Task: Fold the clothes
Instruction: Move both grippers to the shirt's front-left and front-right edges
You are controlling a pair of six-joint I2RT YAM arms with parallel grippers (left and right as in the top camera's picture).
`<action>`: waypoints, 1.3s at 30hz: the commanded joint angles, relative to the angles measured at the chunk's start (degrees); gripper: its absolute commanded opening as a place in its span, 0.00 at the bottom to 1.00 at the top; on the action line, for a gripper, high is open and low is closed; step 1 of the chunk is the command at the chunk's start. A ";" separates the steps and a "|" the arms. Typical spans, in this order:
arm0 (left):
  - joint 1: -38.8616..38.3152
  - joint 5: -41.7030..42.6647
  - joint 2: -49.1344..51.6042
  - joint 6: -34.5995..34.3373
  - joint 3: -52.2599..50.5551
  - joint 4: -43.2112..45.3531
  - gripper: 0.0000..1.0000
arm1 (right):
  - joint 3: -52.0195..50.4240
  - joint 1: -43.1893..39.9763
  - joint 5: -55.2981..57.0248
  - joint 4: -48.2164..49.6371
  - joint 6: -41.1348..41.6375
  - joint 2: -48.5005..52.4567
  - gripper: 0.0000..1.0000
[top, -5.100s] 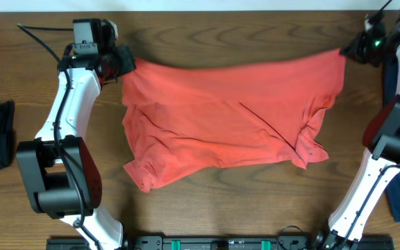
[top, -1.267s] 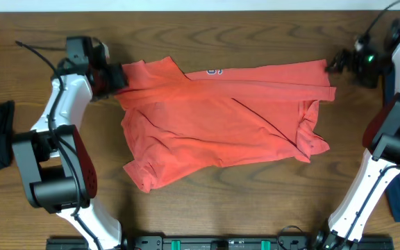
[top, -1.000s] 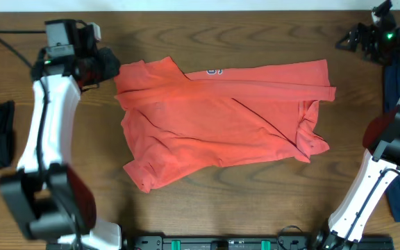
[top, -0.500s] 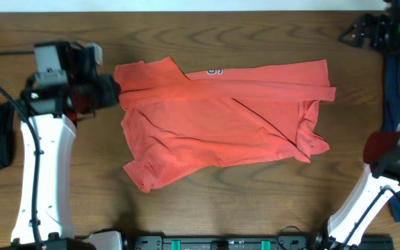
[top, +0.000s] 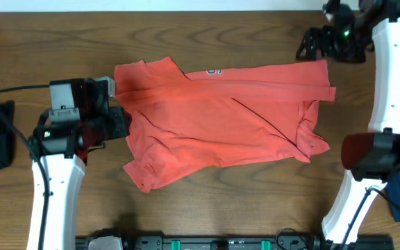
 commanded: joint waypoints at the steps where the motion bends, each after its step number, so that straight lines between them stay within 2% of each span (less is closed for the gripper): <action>1: -0.02 -0.44 -0.52 -0.15 -0.02 -0.02 0.29 | -9.49 0.09 3.78 2.05 2.82 -6.14 0.99; 10: -0.09 3.45 -0.31 -1.62 -2.34 -1.99 0.30 | -57.22 0.04 4.52 22.36 8.26 -29.31 0.99; 13: -0.09 4.79 -0.31 -1.60 -4.66 -2.47 0.31 | -70.25 -0.20 4.39 28.50 9.29 -34.62 0.99; 16: -0.09 5.90 -0.31 -1.64 -7.26 -2.56 0.31 | -78.97 -1.29 3.98 33.44 16.33 -36.26 0.99; 18: -0.09 6.71 -0.31 -2.05 -8.72 -2.58 0.31 | -82.97 -2.82 3.82 36.74 19.52 -36.15 0.99; 22: -0.09 7.76 -0.31 -2.23 -10.21 -2.58 0.31 | -88.80 -7.30 2.21 46.21 19.63 -36.06 0.99; 31: -0.09 8.83 -0.31 -2.27 -10.21 -2.62 0.34 | -89.09 -13.51 -0.42 52.50 19.63 -35.93 0.99; 34: -0.09 8.85 -0.31 -2.47 -10.21 -3.02 0.34 | -89.70 -13.51 -0.24 55.04 19.96 -35.28 0.89; 39: -0.09 8.85 -0.31 -2.47 -10.21 -4.31 0.34 | -92.08 -13.60 3.61 58.49 25.64 -33.81 0.77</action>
